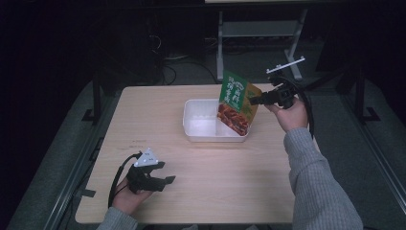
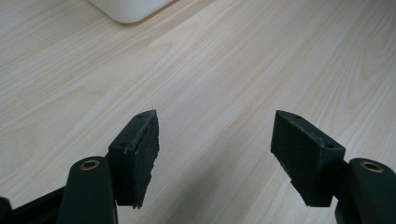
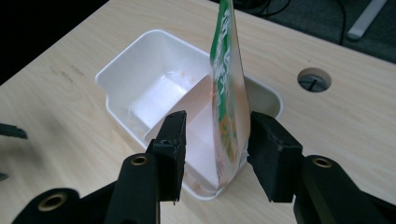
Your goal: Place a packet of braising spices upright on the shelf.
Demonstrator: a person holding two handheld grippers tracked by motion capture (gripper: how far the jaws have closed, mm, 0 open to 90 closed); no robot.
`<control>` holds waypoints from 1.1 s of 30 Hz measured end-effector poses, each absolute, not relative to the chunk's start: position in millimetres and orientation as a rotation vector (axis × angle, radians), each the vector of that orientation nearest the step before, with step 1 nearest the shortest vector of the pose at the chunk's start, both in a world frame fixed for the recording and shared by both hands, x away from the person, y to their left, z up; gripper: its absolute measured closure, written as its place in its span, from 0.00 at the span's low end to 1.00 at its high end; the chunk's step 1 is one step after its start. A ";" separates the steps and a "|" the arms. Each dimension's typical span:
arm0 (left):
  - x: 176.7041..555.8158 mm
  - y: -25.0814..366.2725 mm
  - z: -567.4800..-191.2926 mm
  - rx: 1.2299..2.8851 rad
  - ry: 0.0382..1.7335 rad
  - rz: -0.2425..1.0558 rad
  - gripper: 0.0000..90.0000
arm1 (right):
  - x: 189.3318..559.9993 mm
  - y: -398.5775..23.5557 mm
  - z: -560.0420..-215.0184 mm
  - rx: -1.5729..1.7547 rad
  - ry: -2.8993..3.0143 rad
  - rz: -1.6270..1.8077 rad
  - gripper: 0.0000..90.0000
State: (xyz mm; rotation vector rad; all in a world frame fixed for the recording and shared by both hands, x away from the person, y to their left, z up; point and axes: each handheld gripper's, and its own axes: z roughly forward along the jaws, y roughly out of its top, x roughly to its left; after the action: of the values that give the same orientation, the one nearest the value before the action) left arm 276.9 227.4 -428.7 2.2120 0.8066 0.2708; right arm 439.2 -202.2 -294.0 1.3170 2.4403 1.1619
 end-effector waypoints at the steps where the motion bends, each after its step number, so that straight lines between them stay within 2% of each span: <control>1: 276.9 227.3 -428.7 2.213 0.806 0.271 0.35 | 438.3 -203.2 -294.0 1.322 2.444 1.163 0.62; 33: 276.7 226.2 -429.2 2.222 0.802 0.273 0.35 | 393.5 -229.7 -316.0 1.290 2.482 1.237 0.57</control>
State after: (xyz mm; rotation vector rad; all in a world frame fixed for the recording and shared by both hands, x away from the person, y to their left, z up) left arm 276.7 226.2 -429.2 2.2218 0.8025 0.2734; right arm 393.5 -229.7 -316.0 1.2902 2.4818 1.2372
